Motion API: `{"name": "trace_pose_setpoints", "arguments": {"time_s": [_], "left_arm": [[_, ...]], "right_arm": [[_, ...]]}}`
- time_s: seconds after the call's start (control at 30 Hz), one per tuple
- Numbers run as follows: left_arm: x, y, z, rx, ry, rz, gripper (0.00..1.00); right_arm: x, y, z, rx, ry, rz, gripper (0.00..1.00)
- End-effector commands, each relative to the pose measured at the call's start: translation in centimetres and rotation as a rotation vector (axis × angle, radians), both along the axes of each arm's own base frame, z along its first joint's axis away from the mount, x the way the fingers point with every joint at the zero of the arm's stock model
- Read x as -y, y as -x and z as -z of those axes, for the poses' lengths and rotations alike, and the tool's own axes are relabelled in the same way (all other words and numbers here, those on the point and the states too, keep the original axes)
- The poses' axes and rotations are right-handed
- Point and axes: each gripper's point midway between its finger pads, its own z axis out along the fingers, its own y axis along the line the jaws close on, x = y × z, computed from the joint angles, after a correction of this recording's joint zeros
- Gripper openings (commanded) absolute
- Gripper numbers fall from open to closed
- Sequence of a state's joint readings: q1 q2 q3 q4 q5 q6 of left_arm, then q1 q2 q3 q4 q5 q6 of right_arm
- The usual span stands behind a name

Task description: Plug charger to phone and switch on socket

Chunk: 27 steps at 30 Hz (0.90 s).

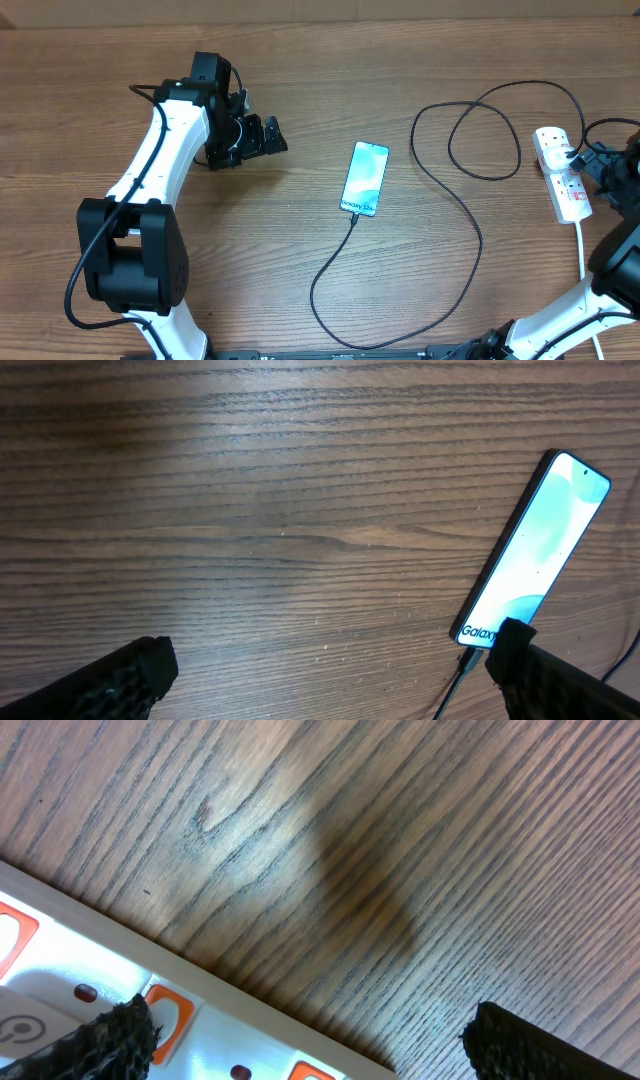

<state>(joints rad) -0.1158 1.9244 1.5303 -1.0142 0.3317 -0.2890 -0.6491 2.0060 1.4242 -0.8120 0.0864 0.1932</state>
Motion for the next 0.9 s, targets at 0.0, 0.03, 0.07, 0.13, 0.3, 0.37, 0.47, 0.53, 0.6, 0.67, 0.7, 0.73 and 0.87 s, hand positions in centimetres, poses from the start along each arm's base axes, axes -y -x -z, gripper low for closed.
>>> {"name": "trace_pose_setpoints", "arguments": {"time_s": [0.0,0.03,0.07,0.13,0.3,0.37,0.47,0.53,0.6,0.67,0.7,0.73,0.87], "left_arm": [[-0.1,-0.1,-0.3,0.011,-0.005,-0.003,1.00],[-0.1,-0.1,-0.3,0.011,-0.005,-0.003,1.00],[-0.1,-0.1,-0.3,0.011,-0.005,-0.003,1.00],[-0.1,-0.1,-0.3,0.011,-0.005,-0.003,1.00],[-0.1,-0.1,-0.3,0.011,-0.005,-0.003,0.99],[-0.1,-0.1,-0.3,0.011,-0.005,-0.004,1.00],[-0.1,-0.1,-0.3,0.011,-0.005,-0.003,1.00],[-0.1,-0.1,-0.3,0.011,-0.005,-0.004,1.00],[-0.1,-0.1,-0.3,0.011,-0.005,-0.003,0.99],[-0.1,-0.1,-0.3,0.011,-0.005,-0.004,1.00],[-0.1,-0.1,-0.3,0.011,-0.005,-0.004,0.99],[-0.1,-0.1,-0.3,0.011,-0.005,-0.003,1.00],[-0.1,-0.1,-0.3,0.011,-0.005,-0.004,0.99]], "right_arm": [[-1.3,-0.9,0.3,0.029,-0.054,-0.026,1.00],[-1.4,-0.8,0.4,0.026,-0.057,-0.026,1.00],[-1.4,-0.8,0.4,0.023,-0.059,-0.026,1.00],[-1.5,-0.7,0.4,0.020,-0.061,-0.026,1.00],[-1.6,-0.5,0.5,0.011,-0.068,-0.026,1.00],[-1.7,-0.3,0.5,0.005,-0.072,-0.026,1.00],[-1.8,-0.2,0.7,-0.001,-0.078,-0.026,1.00],[-1.9,-0.1,1.0,-0.008,-0.084,-0.026,1.00],[-2.0,-0.1,1.3,-0.013,-0.091,-0.026,1.00],[-2.1,0.0,1.6,-0.021,-0.098,-0.026,1.00],[-2.2,0.1,1.8,-0.028,-0.102,-0.026,1.00],[-2.2,0.2,1.9,-0.033,-0.106,-0.025,1.00],[-2.6,0.6,2.6,-0.053,-0.126,-0.025,1.00]]}}
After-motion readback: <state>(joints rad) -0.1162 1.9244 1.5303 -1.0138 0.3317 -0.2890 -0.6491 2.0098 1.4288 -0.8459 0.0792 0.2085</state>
